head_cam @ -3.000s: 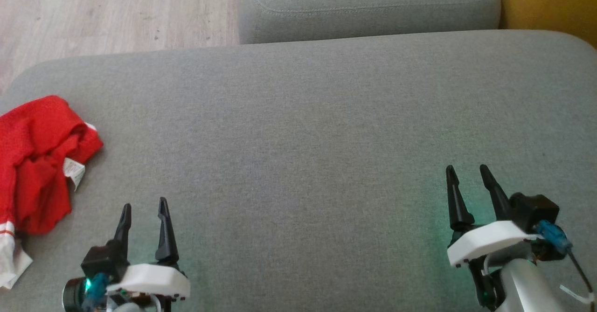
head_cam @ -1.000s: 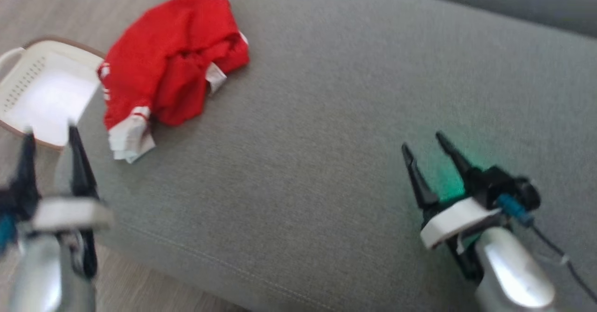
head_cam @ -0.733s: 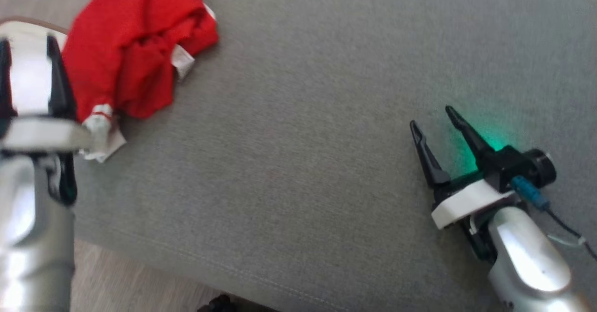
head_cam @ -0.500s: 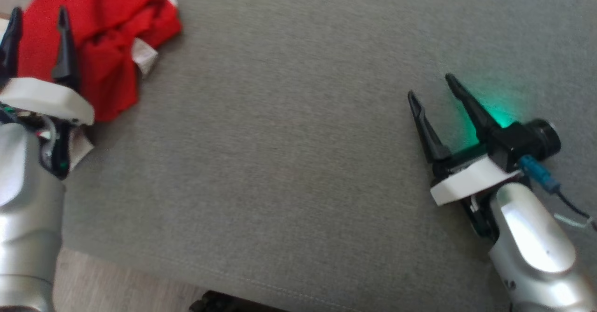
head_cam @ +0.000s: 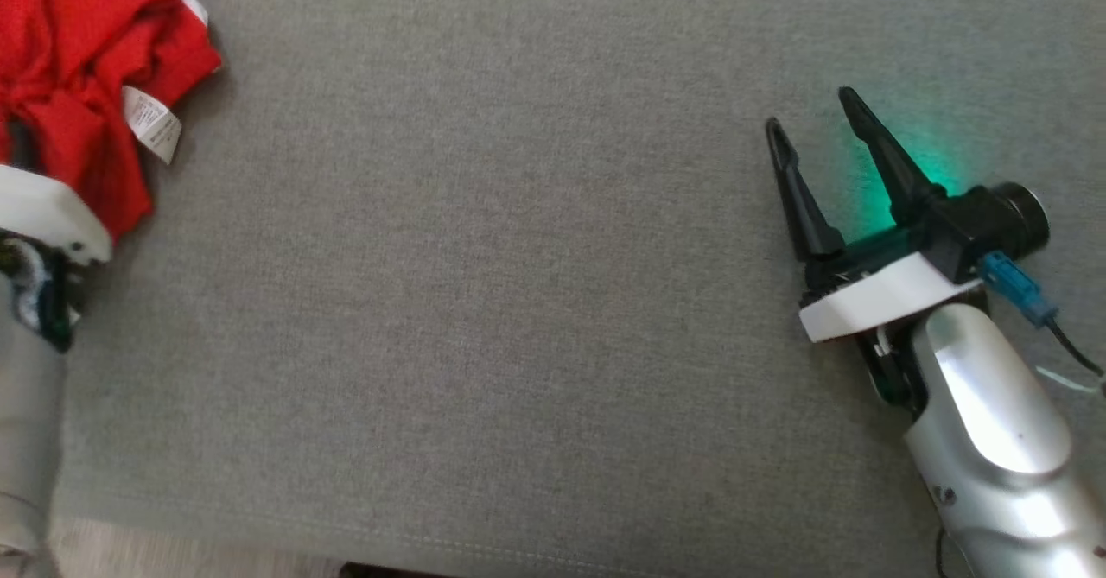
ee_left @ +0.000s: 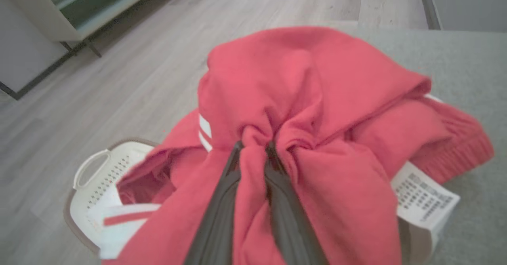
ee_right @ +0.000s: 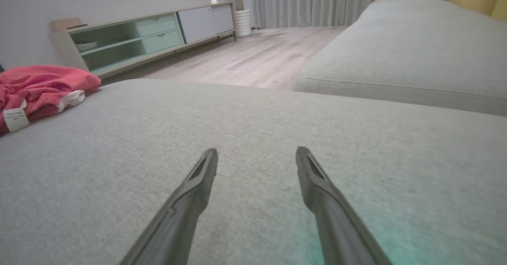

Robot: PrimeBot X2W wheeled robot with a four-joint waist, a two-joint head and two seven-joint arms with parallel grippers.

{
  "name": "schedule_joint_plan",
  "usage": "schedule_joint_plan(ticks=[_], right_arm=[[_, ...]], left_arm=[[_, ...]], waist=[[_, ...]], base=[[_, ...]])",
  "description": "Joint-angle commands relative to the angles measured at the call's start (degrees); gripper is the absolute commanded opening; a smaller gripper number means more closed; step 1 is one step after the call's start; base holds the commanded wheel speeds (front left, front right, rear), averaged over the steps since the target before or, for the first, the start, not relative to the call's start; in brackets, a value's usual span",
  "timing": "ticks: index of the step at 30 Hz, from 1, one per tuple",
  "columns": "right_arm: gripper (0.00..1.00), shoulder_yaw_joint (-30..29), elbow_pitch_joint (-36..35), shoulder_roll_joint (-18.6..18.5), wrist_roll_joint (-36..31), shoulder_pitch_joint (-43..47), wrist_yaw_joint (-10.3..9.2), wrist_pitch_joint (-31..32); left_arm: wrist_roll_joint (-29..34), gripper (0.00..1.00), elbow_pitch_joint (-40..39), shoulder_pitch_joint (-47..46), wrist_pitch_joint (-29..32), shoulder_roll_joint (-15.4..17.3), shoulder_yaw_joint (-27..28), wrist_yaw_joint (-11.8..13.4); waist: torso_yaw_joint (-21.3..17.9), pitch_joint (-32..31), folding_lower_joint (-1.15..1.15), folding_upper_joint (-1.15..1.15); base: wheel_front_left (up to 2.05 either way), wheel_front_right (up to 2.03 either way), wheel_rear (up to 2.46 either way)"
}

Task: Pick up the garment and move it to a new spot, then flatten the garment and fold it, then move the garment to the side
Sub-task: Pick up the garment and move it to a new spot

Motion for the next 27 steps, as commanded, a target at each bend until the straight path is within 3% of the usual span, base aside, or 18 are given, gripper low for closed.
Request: schedule_joint_plan(ticks=[1, 5, 9, 21, 27], right_arm=[[1.00, 0.15, 1.42, -0.02, 0.54, 3.65, 0.17, 0.55], [1.00, -0.27, 1.73, 1.92, 0.98, 4.60, 0.17, 0.55], [1.00, -0.52, 2.08, 3.84, 1.42, 5.91, 0.17, 0.55], [1.00, 1.10, 2.03, 7.23, 2.52, 8.87, 0.17, 0.55], [1.00, 2.36, 2.14, 7.92, 3.18, 9.58, 0.17, 0.55]], left_arm=[[1.04, 0.00, -1.31, -2.84, -2.26, 5.41, 0.85, 0.70], [3.29, 0.00, -4.77, -6.86, -7.36, 6.57, -1.30, -0.10], [5.05, 0.00, -10.28, -10.81, -9.06, 4.91, -4.82, -1.43], [3.07, 0.00, -27.31, -8.01, -7.91, -11.26, -17.61, -2.44], [0.67, 0.00, -28.79, -1.96, -8.13, -15.93, -21.24, -2.48]], waist=[[-0.96, -1.71, -0.01, 0.00], [-2.64, -5.22, -0.01, 0.00], [-5.24, -8.83, -0.01, 0.00], [-17.51, -15.26, -0.01, 0.00], [-21.37, -16.32, -0.01, 0.00]], base=[[0.00, 0.00, 0.00], [0.00, 0.00, 0.00], [0.00, 0.00, 0.00], [0.00, 0.00, 0.00], [0.00, 0.00, 0.00]])
